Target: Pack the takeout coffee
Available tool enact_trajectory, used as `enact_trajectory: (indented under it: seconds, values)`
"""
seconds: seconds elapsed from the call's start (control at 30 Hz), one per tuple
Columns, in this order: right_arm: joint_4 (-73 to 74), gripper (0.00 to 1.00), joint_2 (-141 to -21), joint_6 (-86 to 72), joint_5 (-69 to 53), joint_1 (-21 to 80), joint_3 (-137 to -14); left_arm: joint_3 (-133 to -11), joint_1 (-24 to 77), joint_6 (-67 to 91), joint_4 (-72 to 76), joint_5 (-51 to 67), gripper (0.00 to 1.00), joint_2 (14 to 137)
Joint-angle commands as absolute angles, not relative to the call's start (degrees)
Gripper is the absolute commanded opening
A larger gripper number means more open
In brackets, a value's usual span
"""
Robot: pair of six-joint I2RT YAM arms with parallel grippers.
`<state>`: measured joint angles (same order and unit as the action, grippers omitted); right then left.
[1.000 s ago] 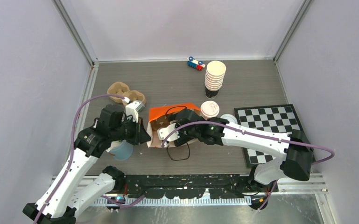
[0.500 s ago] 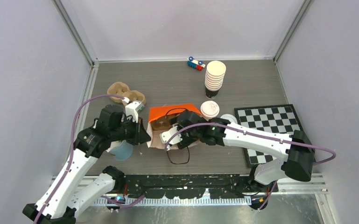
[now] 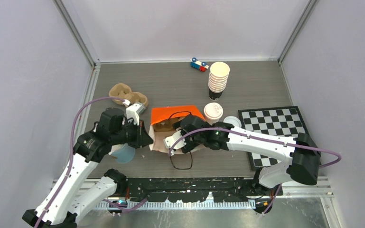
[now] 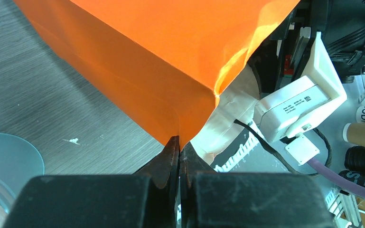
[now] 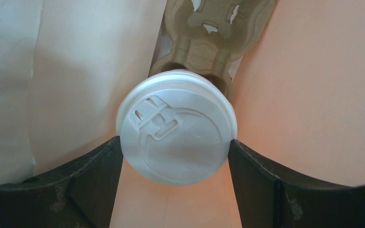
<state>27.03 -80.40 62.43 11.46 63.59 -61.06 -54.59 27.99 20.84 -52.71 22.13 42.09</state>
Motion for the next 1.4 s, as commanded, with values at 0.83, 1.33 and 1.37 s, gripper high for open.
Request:
enact_trajectory:
  seconds: [0.83, 1.33, 1.37]
  values:
    - [21.2, 0.7, -80.2, 62.0, 13.9, 63.5, -59.8, -53.5, 27.7, 22.3, -50.4, 24.8, 0.0, 41.0]
    - [18.8, 0.7, -81.9, 61.0, 14.1, 63.2, -58.5, -53.2, 27.7, 22.9, -50.4, 25.0, 0.0, 40.5]
    - [18.4, 0.7, -82.0, 61.0, 14.3, 63.1, -58.3, -53.1, 27.7, 23.0, -50.3, 25.0, 0.0, 40.5]
